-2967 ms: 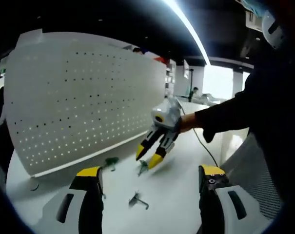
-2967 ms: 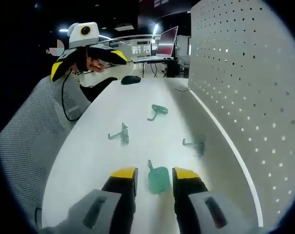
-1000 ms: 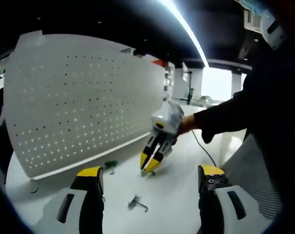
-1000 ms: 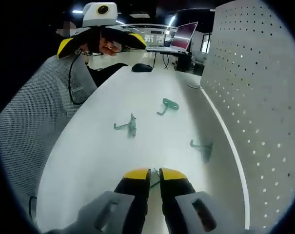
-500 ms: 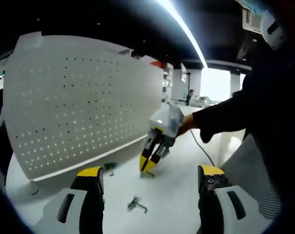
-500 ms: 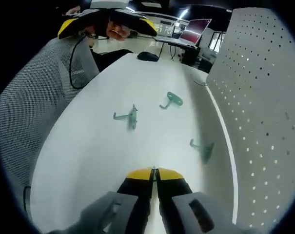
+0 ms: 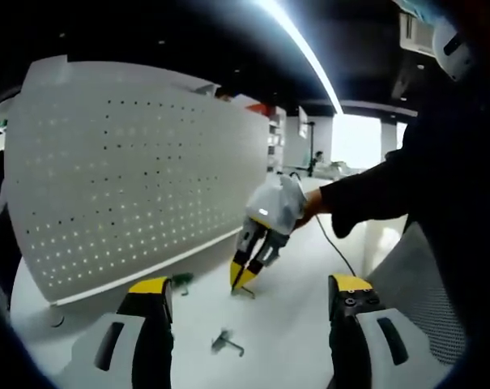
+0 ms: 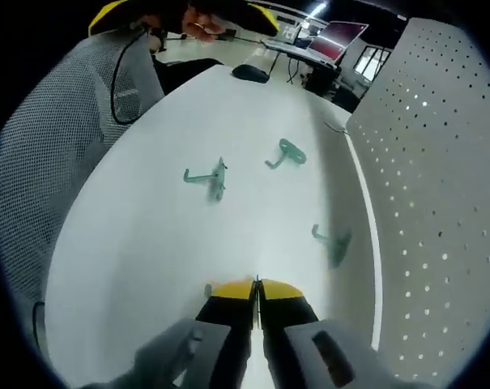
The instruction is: Insert the hook assembly into the mounting plate slot until the hook locks in place.
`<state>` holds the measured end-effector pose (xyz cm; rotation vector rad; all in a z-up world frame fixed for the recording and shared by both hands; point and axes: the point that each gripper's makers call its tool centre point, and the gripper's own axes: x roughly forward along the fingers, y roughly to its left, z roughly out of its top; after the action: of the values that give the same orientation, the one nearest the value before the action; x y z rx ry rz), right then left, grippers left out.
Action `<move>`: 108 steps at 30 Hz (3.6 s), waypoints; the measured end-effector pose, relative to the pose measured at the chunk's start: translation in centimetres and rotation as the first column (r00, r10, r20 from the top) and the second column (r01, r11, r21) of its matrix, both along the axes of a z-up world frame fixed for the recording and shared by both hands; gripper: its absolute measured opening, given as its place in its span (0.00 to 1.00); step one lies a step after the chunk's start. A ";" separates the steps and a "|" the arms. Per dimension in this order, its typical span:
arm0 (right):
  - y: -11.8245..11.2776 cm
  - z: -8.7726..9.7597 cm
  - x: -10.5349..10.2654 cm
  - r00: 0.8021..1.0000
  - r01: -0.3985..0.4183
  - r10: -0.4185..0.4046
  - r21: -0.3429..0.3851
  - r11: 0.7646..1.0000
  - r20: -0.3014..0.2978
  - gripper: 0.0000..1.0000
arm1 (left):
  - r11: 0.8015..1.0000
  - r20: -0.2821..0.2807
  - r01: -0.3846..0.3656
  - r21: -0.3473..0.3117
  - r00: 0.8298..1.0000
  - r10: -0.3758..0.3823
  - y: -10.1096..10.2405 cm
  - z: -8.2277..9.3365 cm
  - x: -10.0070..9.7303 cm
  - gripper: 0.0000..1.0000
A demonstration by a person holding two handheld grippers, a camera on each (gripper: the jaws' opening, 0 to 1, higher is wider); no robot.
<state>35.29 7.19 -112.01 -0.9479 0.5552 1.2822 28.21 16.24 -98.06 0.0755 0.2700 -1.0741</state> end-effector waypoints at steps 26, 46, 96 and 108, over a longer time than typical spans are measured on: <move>2.1 11.2 0.7 0.936 0.317 -0.348 0.527 0.788 -0.042 0.00 | 1.000 0.033 -0.017 -0.016 0.999 0.017 -1.1 1.4 -0.1 0.78; 3.2 20.6 -0.9 0.883 0.369 -0.451 0.792 0.486 -0.134 0.00 | 0.975 0.121 -0.204 -0.089 0.969 0.214 -1.1 5.1 3.0 0.51; 5.7 22.2 -2.2 0.849 0.417 -0.481 0.835 0.359 -0.218 0.00 | 0.951 0.142 -0.196 -0.239 0.962 0.234 -2.8 6.9 5.1 0.04; 5.2 22.8 -2.3 0.852 0.403 -0.482 0.844 0.354 -0.205 0.06 | 0.949 0.145 -0.209 -0.235 0.958 0.247 -2.8 7.4 5.0 0.03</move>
<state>32.98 12.37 -89.24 0.0647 0.0099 0.8102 33.24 13.45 -90.65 -0.0582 0.0018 -0.8534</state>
